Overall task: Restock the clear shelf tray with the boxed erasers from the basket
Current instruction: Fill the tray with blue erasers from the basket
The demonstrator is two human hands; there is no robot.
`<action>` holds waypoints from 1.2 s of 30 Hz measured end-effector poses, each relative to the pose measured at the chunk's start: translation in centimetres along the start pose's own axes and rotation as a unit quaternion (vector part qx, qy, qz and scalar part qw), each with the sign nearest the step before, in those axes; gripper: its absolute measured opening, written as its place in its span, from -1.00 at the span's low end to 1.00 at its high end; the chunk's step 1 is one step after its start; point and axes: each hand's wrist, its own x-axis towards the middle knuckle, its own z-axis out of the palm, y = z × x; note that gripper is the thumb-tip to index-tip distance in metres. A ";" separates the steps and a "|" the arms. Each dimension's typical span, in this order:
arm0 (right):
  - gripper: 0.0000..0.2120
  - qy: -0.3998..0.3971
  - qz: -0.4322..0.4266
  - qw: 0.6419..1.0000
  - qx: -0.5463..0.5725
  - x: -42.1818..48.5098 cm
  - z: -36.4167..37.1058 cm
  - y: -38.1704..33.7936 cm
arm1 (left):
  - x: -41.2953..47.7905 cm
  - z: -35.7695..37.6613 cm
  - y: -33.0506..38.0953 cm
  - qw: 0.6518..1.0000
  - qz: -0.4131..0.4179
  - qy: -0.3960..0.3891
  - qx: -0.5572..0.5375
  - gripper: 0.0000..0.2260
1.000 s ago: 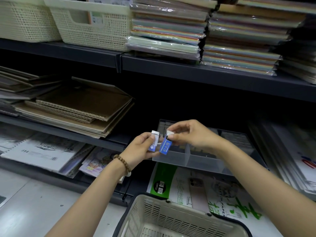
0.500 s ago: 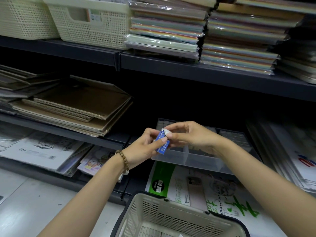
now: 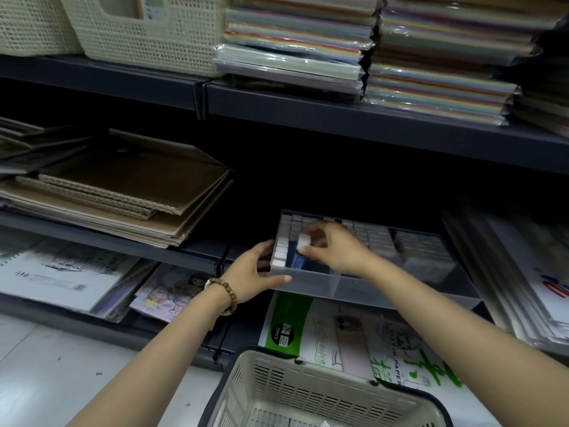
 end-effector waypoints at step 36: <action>-0.65 -0.032 0.213 0.953 0.213 0.6 1.4 -2.0 | -0.8 0.6 -0.6 0.997 0.009 0.036 -0.072 -0.38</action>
